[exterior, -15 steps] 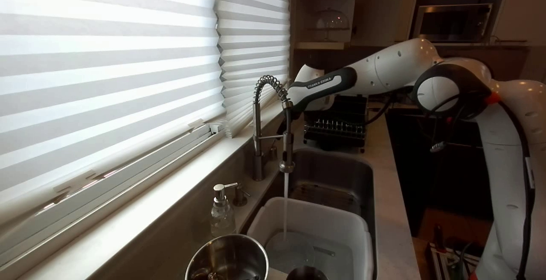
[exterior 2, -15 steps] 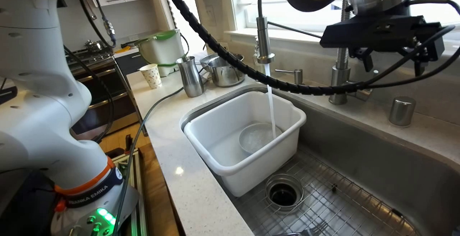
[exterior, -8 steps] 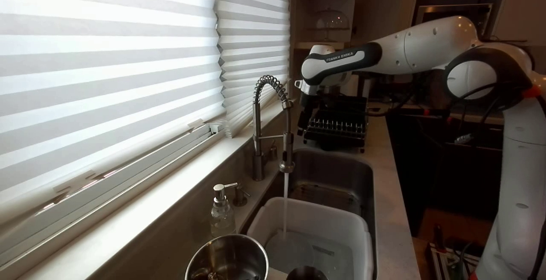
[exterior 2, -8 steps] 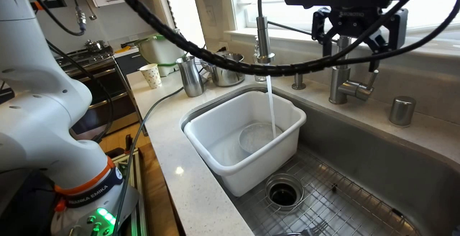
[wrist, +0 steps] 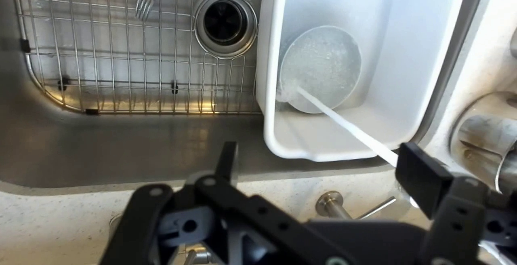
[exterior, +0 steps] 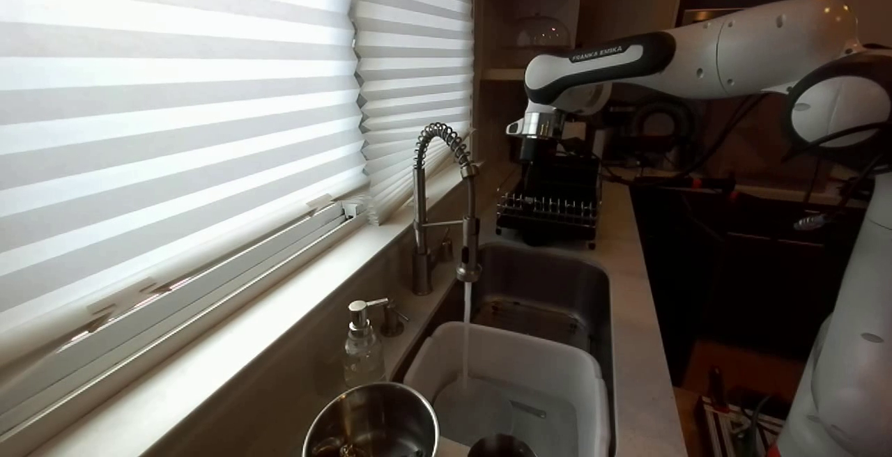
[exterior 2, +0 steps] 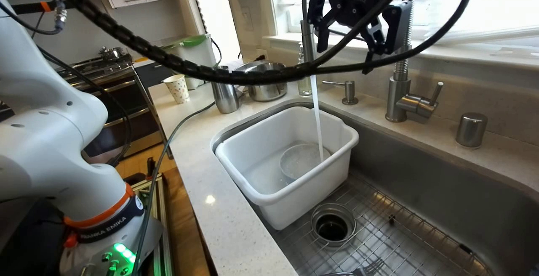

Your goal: Turn the faucet to the left then turn it on

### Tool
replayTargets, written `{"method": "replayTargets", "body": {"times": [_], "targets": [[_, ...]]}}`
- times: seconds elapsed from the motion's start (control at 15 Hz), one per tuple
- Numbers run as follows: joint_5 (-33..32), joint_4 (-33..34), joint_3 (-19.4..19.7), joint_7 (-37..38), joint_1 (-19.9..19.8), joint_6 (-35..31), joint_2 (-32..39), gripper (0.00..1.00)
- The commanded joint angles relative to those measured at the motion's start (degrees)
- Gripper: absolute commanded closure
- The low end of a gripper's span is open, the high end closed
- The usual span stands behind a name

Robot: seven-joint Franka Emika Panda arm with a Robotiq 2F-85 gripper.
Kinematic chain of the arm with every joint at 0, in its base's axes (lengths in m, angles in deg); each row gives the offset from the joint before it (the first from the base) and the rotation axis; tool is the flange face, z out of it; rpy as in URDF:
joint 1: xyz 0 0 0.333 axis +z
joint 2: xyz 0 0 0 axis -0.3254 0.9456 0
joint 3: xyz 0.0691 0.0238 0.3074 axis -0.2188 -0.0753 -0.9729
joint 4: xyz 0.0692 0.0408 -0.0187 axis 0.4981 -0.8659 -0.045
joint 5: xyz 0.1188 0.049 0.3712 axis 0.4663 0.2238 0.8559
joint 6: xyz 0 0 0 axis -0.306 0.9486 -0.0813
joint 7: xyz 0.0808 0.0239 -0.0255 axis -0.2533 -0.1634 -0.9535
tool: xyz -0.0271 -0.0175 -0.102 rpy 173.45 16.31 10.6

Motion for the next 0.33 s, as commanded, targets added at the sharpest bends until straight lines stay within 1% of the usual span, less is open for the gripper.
{"method": "replayTargets", "body": {"times": [0.0,0.07,0.27], "targets": [[1.95,-3.58,2.13,-2.56,0.95,0.29,-2.65,0.0],[0.54,-0.86,2.09,-1.12,1.38,0.29,-0.83,0.0],[0.61,-0.74,2.44,-1.2,1.53,0.29,-0.85,0.0]]}}
